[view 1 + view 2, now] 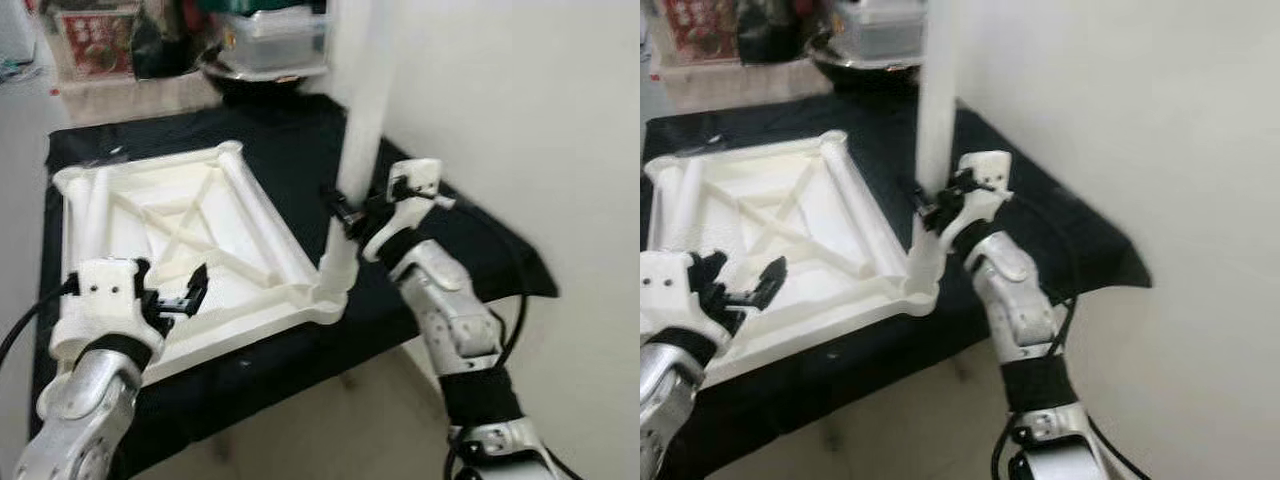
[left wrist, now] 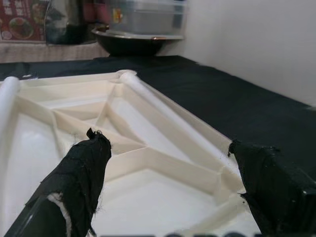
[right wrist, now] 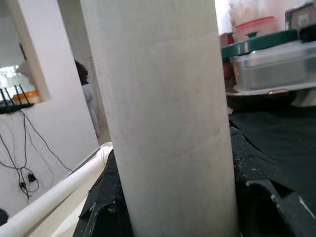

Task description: Building children table

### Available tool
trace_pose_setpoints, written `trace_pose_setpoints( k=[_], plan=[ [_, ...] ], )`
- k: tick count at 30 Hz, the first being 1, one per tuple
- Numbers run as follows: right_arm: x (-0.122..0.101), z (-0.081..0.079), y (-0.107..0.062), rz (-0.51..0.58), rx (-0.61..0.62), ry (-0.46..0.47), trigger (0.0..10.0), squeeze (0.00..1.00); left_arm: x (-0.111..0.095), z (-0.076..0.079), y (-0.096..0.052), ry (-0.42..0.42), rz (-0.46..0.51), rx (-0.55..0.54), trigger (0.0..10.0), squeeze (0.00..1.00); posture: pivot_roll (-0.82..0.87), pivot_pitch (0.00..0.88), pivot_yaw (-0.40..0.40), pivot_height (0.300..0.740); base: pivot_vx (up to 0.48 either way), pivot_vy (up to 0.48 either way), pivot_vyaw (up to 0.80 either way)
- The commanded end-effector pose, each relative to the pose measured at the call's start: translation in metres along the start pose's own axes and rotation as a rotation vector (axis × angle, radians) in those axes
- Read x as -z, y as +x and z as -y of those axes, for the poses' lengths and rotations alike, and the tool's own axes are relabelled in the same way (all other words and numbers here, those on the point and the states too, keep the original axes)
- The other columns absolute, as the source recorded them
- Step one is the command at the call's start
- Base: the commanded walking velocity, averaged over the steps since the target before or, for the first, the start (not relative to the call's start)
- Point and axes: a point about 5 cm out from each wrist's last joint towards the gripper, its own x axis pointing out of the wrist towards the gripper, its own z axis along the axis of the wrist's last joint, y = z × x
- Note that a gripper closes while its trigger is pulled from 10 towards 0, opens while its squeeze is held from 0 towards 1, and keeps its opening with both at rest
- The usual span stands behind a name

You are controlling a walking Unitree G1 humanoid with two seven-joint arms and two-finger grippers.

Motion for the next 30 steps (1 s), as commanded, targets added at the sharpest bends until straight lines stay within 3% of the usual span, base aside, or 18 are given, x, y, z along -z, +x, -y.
trace_pose_setpoints(
  k=[1, 28, 30],
  plan=[
    [-0.006, 0.005, -0.001, 0.019, 0.002, -0.014, 10.0, 0.00, 0.003, 0.001, 0.000, -0.004, -0.013, -0.012, 10.0, 0.00, 0.06, 0.000, -0.051, 0.740, 0.000, 0.000, 0.00],
    [0.018, -0.015, 0.009, -0.040, -0.131, -0.079, 10.0, 0.00, 0.009, -0.007, -0.007, 0.025, -0.050, -0.048, 10.0, 0.00, 0.09, 0.000, -0.067, 0.740, 0.000, 0.000, 0.00],
    [0.020, -0.016, 0.010, -0.042, -0.131, -0.096, 10.0, 0.00, 0.009, -0.008, -0.007, 0.028, -0.051, -0.049, 10.0, 0.00, 0.09, 0.000, -0.069, 0.740, 0.000, 0.000, 0.80]
  ],
)
